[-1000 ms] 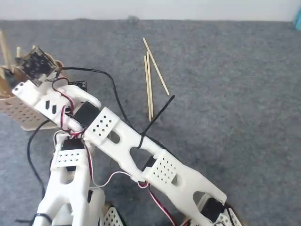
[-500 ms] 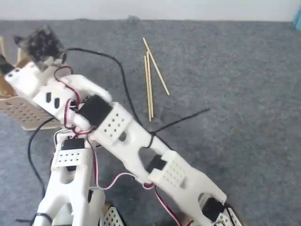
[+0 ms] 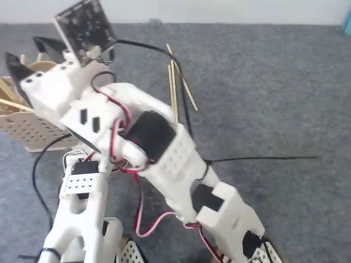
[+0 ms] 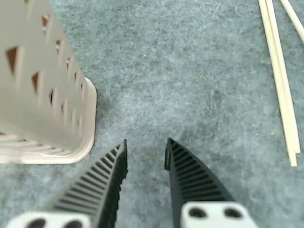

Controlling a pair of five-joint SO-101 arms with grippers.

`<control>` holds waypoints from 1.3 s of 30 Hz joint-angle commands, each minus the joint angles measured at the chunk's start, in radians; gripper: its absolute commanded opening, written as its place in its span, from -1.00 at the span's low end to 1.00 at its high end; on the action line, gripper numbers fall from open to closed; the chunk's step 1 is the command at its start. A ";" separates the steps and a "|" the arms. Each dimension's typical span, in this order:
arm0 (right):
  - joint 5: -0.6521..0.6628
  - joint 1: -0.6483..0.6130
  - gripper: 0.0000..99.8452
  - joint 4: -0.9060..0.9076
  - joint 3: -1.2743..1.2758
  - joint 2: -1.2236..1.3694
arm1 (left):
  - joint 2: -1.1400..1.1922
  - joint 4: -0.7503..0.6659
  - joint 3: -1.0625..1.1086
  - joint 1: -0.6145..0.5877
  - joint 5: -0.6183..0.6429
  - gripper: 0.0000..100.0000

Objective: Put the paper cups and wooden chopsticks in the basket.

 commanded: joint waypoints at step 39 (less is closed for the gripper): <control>-0.058 0.007 -0.77 0.255 -0.044 0.085 | 0.000 -0.026 -0.028 0.003 -0.009 -0.75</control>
